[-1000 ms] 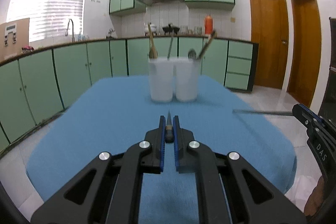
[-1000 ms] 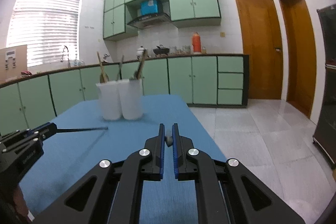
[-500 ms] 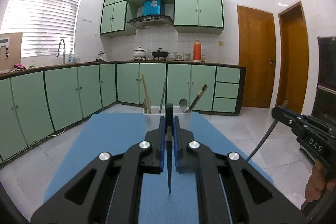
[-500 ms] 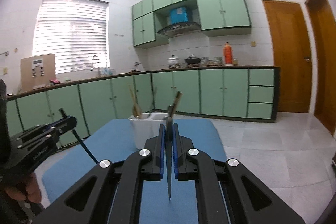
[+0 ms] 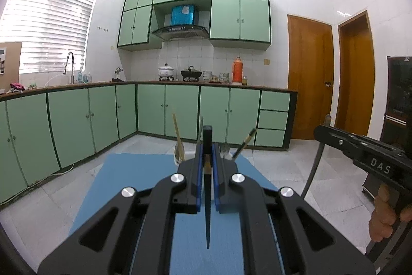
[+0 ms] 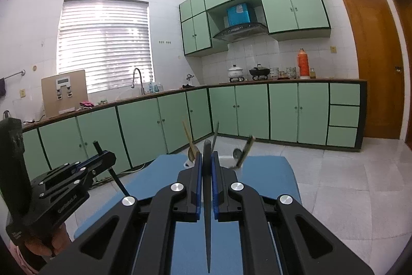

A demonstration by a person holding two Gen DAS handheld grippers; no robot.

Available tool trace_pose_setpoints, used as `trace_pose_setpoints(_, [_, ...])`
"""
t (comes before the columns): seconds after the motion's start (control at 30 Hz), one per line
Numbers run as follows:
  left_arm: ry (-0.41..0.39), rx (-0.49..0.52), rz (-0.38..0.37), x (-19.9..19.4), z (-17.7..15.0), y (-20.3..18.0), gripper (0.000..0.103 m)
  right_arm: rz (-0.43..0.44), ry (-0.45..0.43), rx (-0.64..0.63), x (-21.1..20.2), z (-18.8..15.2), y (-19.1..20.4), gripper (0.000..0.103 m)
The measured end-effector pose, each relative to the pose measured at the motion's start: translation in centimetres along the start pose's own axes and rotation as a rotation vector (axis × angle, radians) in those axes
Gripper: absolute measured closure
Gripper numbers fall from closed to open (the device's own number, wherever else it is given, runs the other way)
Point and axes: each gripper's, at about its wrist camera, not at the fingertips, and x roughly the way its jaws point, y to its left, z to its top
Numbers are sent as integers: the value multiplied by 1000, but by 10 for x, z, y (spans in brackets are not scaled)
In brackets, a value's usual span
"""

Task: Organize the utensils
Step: 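Lift both dark chopsticks and carry them over the white holder, then lower both dark chopsticks into the holder cups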

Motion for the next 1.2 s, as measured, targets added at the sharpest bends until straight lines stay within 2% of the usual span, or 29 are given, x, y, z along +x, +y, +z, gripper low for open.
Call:
trace_pose_setpoints(0.33, [-102, 2, 22, 27, 43, 10, 97, -3, -72, -10, 42, 52, 3, 96])
trace_pose_setpoints(0.57, [-180, -10, 7, 63, 77, 13, 97, -39, -123, -7, 80, 85, -2, 96])
trace_pose_setpoints(0.73, [-217, -13, 16, 98, 95, 11, 97, -70, -142, 1, 112, 95, -8, 96])
trace_pose_setpoints(0.97, [-210, -34, 30, 152, 93, 12, 97, -97, -156, 13, 163, 97, -23, 96])
trace_pose_setpoints(1.2, [-131, -43, 38, 206, 73, 23, 97, -119, -117, -10, 201, 78, -23, 96])
